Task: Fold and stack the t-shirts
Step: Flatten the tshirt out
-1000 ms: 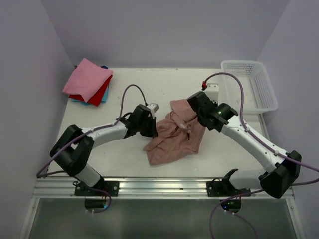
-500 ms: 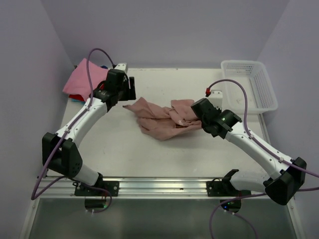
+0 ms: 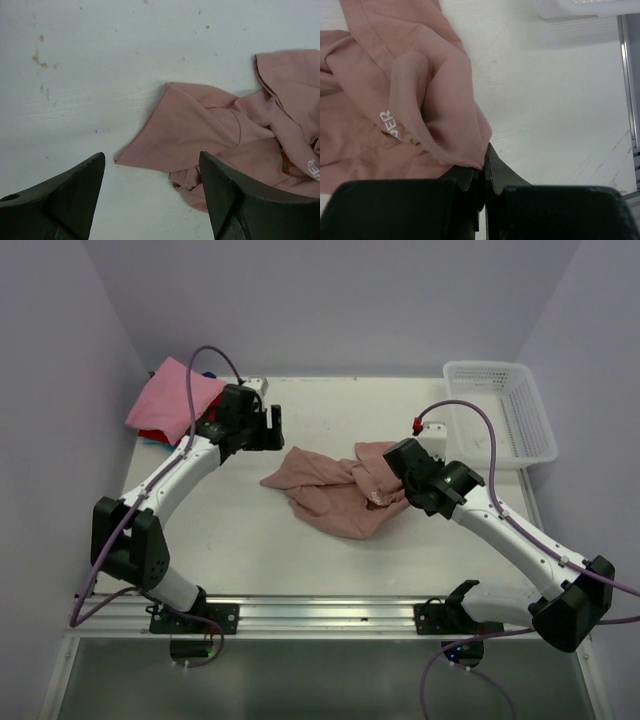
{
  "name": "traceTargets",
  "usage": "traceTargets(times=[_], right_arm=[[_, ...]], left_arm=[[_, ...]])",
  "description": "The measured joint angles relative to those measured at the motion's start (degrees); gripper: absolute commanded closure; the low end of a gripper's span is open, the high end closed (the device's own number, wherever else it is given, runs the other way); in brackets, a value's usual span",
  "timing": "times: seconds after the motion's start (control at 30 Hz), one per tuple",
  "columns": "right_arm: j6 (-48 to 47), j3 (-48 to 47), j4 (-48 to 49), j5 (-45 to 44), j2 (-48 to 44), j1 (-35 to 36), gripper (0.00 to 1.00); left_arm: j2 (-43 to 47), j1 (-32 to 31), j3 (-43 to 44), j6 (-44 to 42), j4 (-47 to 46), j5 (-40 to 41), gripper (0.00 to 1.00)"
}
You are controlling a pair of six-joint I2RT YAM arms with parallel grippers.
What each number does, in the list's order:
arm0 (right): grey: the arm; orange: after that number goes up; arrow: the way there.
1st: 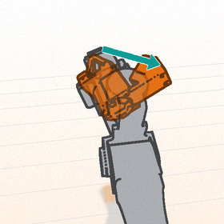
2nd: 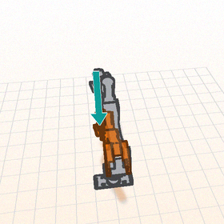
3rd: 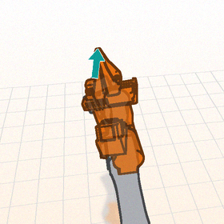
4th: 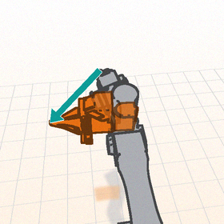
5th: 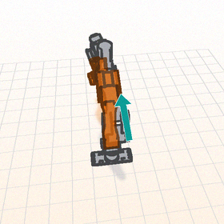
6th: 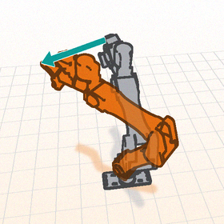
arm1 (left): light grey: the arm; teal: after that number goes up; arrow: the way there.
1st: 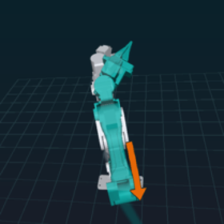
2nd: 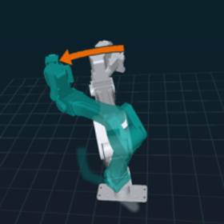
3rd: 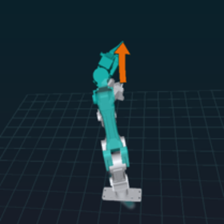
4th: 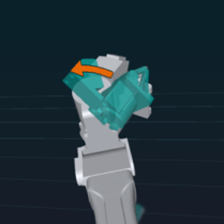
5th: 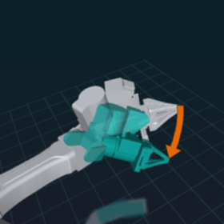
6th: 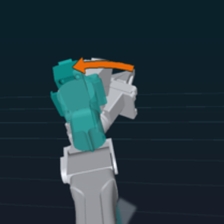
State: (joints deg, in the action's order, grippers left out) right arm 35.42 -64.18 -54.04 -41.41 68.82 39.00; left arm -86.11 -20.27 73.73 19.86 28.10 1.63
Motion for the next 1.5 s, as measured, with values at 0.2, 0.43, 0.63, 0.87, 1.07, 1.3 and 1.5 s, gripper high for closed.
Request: traceTargets(times=[0.2, 0.43, 0.63, 0.87, 1.07, 1.3, 1.5], right_arm=[[-0.02, 0.04, 0.04, 0.02, -0.5, 0.0, 1.0], [-0.02, 0.04, 0.04, 0.02, -0.7, 0.0, 1.0], [-0.02, 0.04, 0.04, 0.07, -0.72, 0.0, 1.0], [-0.07, 0.04, 0.04, 0.13, -1.38, 0.0, 1.0], [-0.04, 0.59, 0.04, 0.11, -2.78, 0.0, 1.0], [-0.02, 1.44, 0.0, 0.04, -3.39, 0.0, 1.0], [0.59, 3.61, -0.11, -0.11, -3.65, 0.0, 1.0]], left_arm=[[-9.84, 0.0, -6.21, 0.74, -1.53, -5.29, 0.22], [-12.63, 0.0, -10.97, 2.29, -2.38, -6.14, 0.24], [-13.88, 0.0, -11.37, 3.65, -6.19, -6.47, 0.28], [-16.31, 0.0, -12.37, 5.18, -9.22, -7.02, 0.56], [-17.44, -0.02, -12.39, 6.16, -10.99, -7.72, 1.0], [-16.11, -0.02, -11.67, 6.14, -9.81, -7.58, 1.0], [-8.44, 0.0, 1.62, 5.9, -3.08, -3.26, 1.0]])
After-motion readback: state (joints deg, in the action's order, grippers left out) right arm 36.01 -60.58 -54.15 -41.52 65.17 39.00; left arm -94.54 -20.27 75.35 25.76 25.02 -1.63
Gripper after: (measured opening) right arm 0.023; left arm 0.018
